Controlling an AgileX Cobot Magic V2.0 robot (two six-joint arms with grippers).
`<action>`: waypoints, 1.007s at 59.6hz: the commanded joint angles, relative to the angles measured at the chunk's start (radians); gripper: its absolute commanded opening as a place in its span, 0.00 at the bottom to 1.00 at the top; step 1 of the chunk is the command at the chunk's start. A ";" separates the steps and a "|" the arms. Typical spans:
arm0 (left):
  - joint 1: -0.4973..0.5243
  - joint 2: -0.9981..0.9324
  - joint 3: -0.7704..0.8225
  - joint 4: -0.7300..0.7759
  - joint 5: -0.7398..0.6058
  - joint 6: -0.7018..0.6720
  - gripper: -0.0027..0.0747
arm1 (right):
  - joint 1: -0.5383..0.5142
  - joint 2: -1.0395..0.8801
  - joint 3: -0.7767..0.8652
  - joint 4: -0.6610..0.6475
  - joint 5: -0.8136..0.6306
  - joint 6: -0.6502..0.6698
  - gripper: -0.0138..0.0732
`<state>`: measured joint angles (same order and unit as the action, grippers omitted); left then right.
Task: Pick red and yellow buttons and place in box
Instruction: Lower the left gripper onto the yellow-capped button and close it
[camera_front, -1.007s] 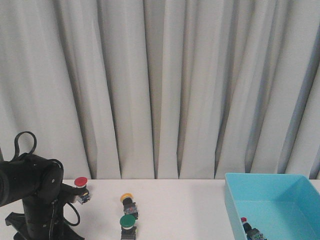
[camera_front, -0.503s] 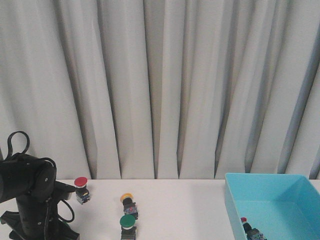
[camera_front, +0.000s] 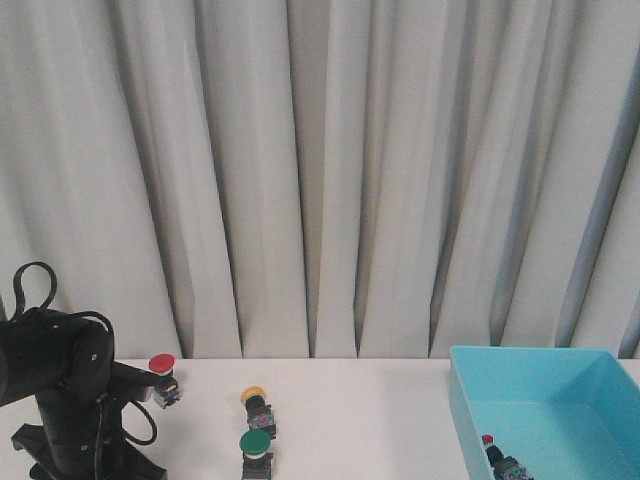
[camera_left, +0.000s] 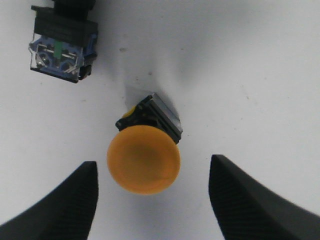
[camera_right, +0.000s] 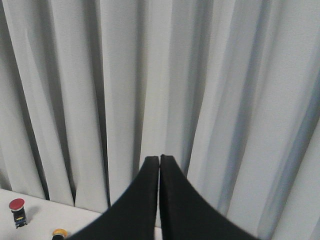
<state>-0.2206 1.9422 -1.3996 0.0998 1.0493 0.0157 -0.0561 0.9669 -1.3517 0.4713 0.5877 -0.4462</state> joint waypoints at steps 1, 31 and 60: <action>-0.001 -0.047 -0.025 0.012 -0.022 -0.016 0.62 | -0.003 -0.012 -0.028 0.024 -0.063 -0.007 0.15; -0.001 -0.003 -0.025 0.014 -0.025 -0.016 0.62 | -0.003 -0.011 -0.027 0.024 -0.062 -0.007 0.15; -0.001 0.022 -0.027 0.022 -0.049 -0.022 0.62 | -0.003 -0.010 -0.026 0.024 -0.060 -0.007 0.15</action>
<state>-0.2206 2.0077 -1.3996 0.1146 1.0122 0.0000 -0.0561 0.9669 -1.3517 0.4775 0.5909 -0.4462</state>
